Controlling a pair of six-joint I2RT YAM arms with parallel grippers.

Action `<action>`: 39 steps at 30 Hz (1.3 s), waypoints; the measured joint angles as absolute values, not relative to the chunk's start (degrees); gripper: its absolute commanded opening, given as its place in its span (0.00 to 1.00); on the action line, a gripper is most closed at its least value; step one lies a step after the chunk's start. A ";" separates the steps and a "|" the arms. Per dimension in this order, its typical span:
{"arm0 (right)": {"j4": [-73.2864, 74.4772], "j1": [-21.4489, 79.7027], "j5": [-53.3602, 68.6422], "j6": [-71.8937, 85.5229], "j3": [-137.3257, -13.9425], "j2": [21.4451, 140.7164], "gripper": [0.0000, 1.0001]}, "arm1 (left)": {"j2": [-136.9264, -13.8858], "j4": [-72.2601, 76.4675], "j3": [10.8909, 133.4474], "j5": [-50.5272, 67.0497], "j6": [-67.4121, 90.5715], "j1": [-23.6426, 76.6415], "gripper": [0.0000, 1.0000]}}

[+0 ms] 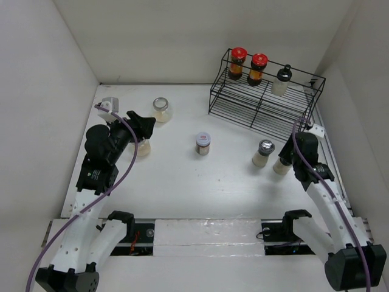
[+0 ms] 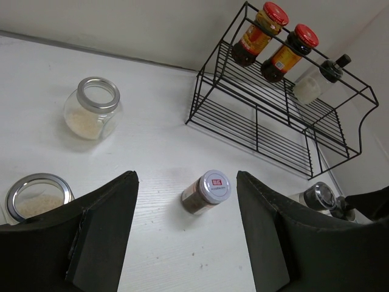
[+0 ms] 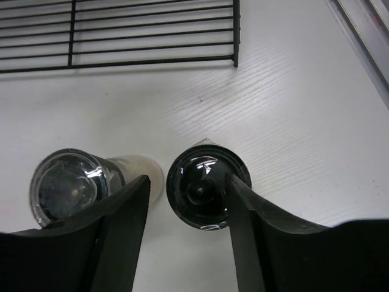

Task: Organize the condiment bottles

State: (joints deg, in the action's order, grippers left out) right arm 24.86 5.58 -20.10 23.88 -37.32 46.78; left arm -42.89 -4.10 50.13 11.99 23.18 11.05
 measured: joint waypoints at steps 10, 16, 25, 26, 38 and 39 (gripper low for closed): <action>24.34 5.21 -19.79 24.21 -36.51 49.80 0.46 | -42.89 -4.12 50.13 11.99 23.18 11.05 0.61; 23.14 5.21 -21.28 24.01 -36.51 50.24 0.40 | -42.89 -4.12 50.13 11.99 23.18 11.03 0.61; 22.02 5.21 -22.94 23.00 -36.51 51.35 0.17 | -42.89 -4.12 50.13 12.01 23.18 11.05 0.61; 22.20 5.21 -22.76 22.85 -36.60 51.22 0.17 | -42.89 -4.10 50.13 12.01 23.18 11.05 0.61; 23.92 10.74 -22.15 20.75 -60.05 45.93 0.20 | -43.38 -4.10 50.13 12.23 23.20 11.05 0.61; 21.78 10.76 -22.15 20.36 -62.65 46.87 0.21 | -43.38 -4.08 50.13 12.25 23.22 11.05 0.61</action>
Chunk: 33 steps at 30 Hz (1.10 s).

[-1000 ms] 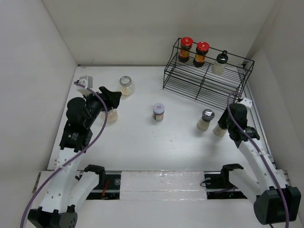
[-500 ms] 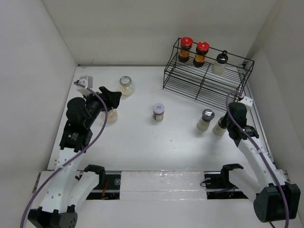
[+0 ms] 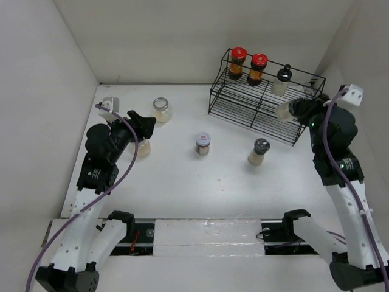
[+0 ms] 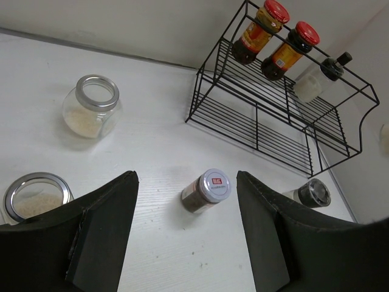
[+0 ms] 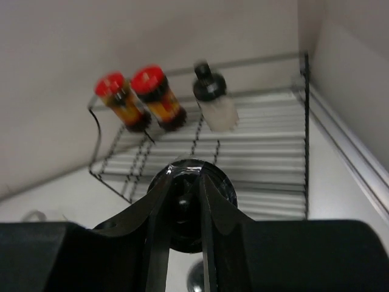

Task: Organize the condiment bottles

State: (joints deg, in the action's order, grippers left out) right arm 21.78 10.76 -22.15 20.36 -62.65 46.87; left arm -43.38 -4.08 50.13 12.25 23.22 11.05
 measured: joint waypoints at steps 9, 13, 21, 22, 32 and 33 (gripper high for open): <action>12.08 2.85 -15.88 16.40 -89.84 71.64 0.20 | -43.35 -4.08 50.13 12.23 23.22 11.03 0.61; 12.16 -2.50 -12.25 14.70 -99.57 82.87 0.20 | -43.35 -4.05 50.13 12.23 23.24 11.05 0.61; 13.87 -9.78 -9.06 11.88 -109.58 96.60 0.20 | -43.75 -4.08 50.13 12.21 23.20 11.05 0.61; 14.20 -10.26 -8.80 11.62 -109.82 97.45 0.20 | -43.90 -4.05 50.13 12.14 23.20 11.05 0.61; 14.96 -10.92 -7.53 9.23 -109.71 99.92 0.19 | -45.69 -4.10 50.13 11.99 23.20 11.05 0.61; 14.96 -10.92 -7.49 8.91 -109.71 100.07 0.19 | -45.69 -4.10 50.13 11.94 23.20 11.05 0.61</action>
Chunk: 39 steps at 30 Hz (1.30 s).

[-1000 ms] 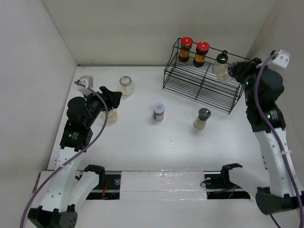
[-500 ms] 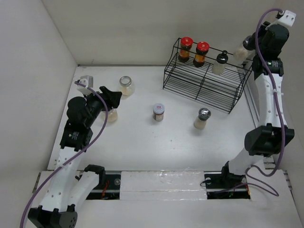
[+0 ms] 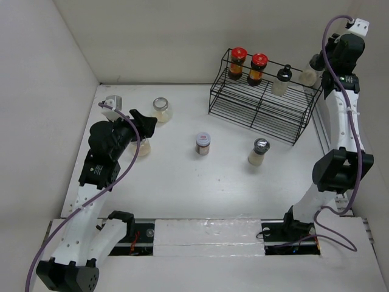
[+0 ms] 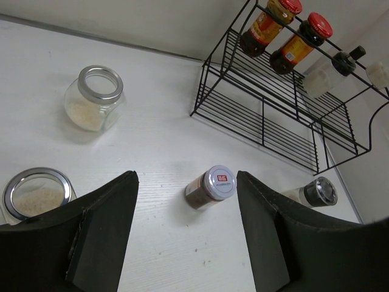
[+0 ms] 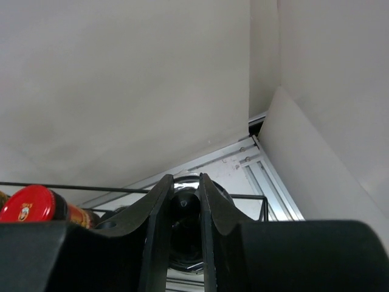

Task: Organize the condiment bottles

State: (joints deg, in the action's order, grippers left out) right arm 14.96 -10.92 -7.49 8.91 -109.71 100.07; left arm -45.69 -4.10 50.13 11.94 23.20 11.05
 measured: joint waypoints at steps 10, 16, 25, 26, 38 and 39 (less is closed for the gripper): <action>13.65 -10.92 -8.73 6.59 -109.93 104.86 0.19 | -46.06 -4.08 50.13 11.77 23.18 11.05 0.61; 15.92 -10.92 -8.67 5.98 -110.21 108.42 0.21 | -46.06 -4.10 50.13 11.49 23.16 11.05 0.61; 16.27 -10.90 -8.56 6.02 -107.66 108.90 0.26 | -46.06 -4.10 50.13 11.31 23.16 11.05 0.61; 16.16 -10.90 -8.38 6.15 -106.96 108.90 0.29 | -46.06 -4.10 50.13 11.31 23.16 11.05 0.61; 15.00 -10.76 -7.73 6.81 -104.92 107.24 0.84 | -46.06 -4.14 50.13 10.44 23.14 11.05 0.64; 14.96 -10.63 -7.53 6.74 -104.42 106.30 0.88 | -46.06 -4.16 50.13 10.09 23.14 11.05 0.66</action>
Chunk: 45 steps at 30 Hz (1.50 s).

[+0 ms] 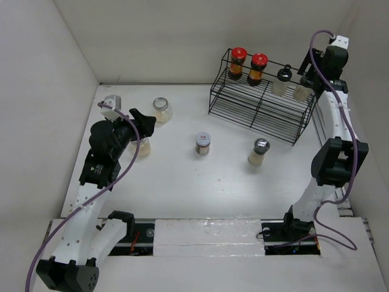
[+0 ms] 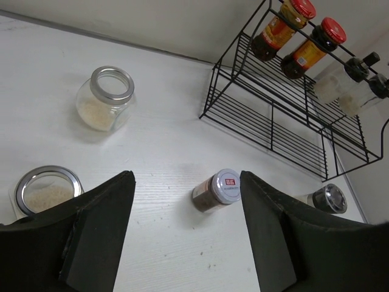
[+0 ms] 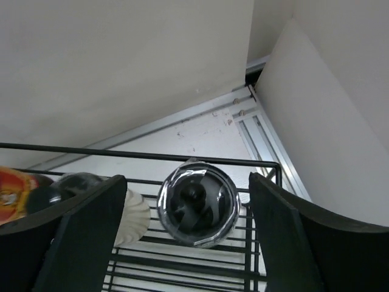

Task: Organize the condiment bottles

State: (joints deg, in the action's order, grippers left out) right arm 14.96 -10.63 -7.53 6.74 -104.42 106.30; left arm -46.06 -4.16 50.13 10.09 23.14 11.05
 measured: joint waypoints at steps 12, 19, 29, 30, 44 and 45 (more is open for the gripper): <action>-0.95 6.46 -5.17 11.03 -78.56 72.01 1.00 | -56.93 -9.13 52.56 1.26 23.35 11.14 0.79; -12.38 23.38 -1.02 17.15 -54.33 59.86 1.00 | -67.51 -12.19 58.87 0.43 24.21 11.14 0.87; -6.13 31.81 -3.09 16.01 -42.63 44.53 1.00 | -94.41 -15.92 81.47 -5.52 22.94 11.77 0.88; -6.20 31.86 -3.44 15.77 -42.46 43.33 1.00 | -96.75 -16.58 83.40 -6.92 22.44 12.10 0.90; -5.28 33.71 -3.64 14.76 -40.34 46.46 1.00 | -115.35 -20.93 97.47 -14.79 15.81 15.70 0.93; -5.04 33.85 -3.64 14.76 -40.29 46.52 1.00 | -116.11 -21.08 98.50 -15.16 15.57 15.68 0.93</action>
State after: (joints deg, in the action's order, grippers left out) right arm -5.04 33.85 -3.64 14.76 -40.29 46.52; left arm -116.11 -21.08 98.50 -15.16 15.57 15.68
